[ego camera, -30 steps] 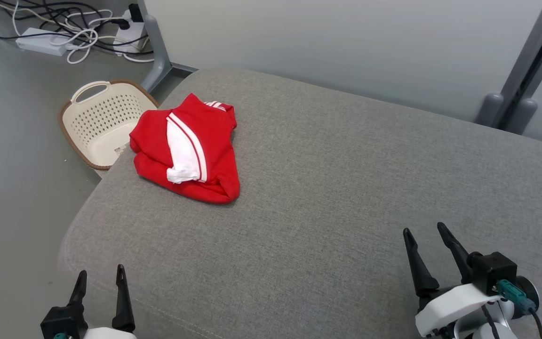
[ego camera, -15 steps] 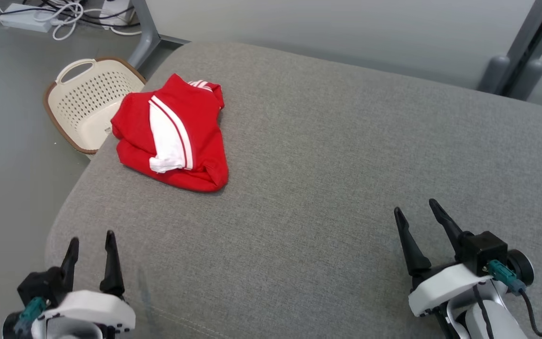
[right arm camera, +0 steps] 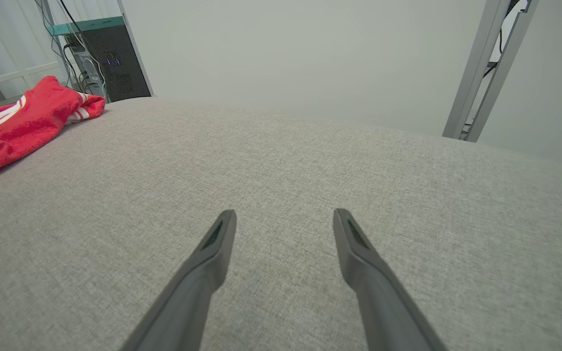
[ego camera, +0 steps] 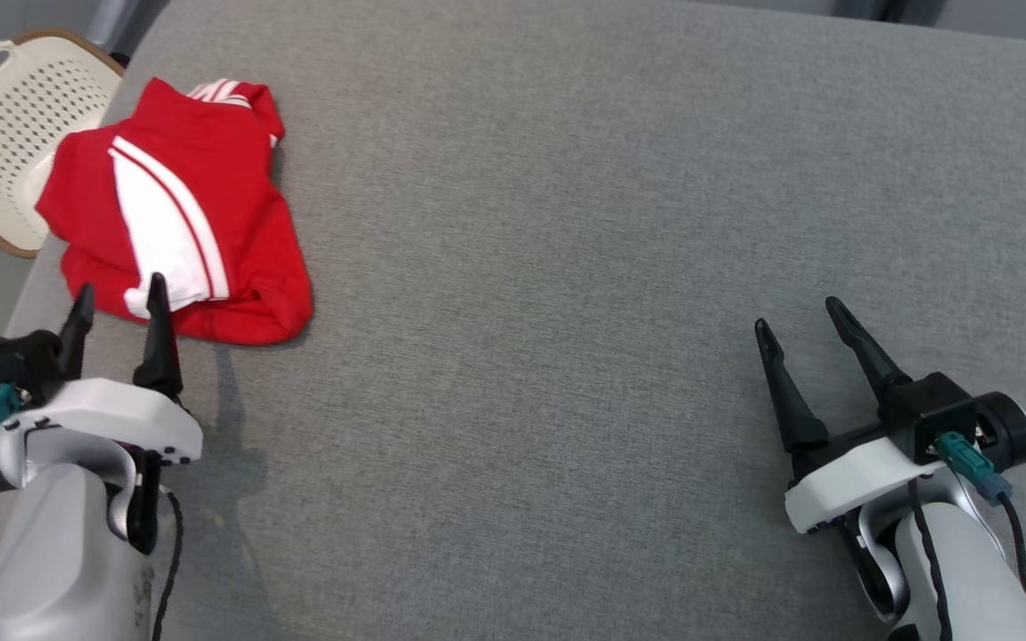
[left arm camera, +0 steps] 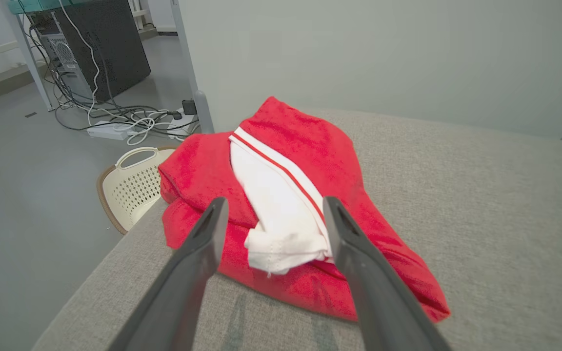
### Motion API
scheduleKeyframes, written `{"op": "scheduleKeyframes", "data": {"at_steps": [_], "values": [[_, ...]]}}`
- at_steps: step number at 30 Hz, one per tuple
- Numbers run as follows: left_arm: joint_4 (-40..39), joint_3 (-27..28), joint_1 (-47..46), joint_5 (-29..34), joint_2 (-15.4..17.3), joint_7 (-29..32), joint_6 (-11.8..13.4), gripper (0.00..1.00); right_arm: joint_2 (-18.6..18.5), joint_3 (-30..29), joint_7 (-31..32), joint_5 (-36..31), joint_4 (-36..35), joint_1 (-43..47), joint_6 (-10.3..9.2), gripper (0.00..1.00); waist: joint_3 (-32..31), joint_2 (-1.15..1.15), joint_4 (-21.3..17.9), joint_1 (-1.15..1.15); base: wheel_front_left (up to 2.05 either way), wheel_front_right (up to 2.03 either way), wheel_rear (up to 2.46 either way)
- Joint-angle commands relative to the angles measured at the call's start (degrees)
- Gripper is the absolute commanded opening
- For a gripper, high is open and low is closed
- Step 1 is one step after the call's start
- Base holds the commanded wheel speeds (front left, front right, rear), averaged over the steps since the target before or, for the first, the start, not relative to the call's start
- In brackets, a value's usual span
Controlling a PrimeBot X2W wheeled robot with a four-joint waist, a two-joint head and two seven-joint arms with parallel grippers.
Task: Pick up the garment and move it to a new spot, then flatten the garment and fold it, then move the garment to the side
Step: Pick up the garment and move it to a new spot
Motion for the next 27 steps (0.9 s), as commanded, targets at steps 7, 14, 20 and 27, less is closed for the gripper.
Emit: {"op": "scheduleKeyframes", "data": {"at_steps": [7, 14, 20, 27], "values": [[14.05, 1.11, -7.94, 1.33, 2.85, -0.03, 2.4, 1.0, -0.58, -0.08, 0.02, -0.6, -0.67, -1.93, 0.0, 1.0, 4.22, 0.0, -5.22, 0.0, 0.0, 0.0, 0.0], [14.33, 0.76, -10.14, 2.31, 3.37, -0.05, 2.51, 0.0, 0.01, -1.04, 0.01, -0.05, -0.39, -1.64, 0.0, 1.0, 3.32, 0.0, -6.22, 0.0, 0.0, 0.0, 0.0], [5.79, 0.09, -8.16, 4.02, 3.13, -0.05, 1.59, 0.0, 0.67, -1.26, 0.01, 0.71, 0.14, -0.92, 0.0, 1.0, 0.7, 0.0, -6.65, 0.0, 0.0, 0.0, 0.0], [-6.68, -6.11, -7.51, 7.75, 1.43, -0.05, -0.18, 0.0, 1.28, -2.0, 0.01, 2.36, 0.43, 0.09, 0.0, 1.0, -2.78, 0.0, -8.7, 0.0, 0.0, 0.0, 0.0]]}}
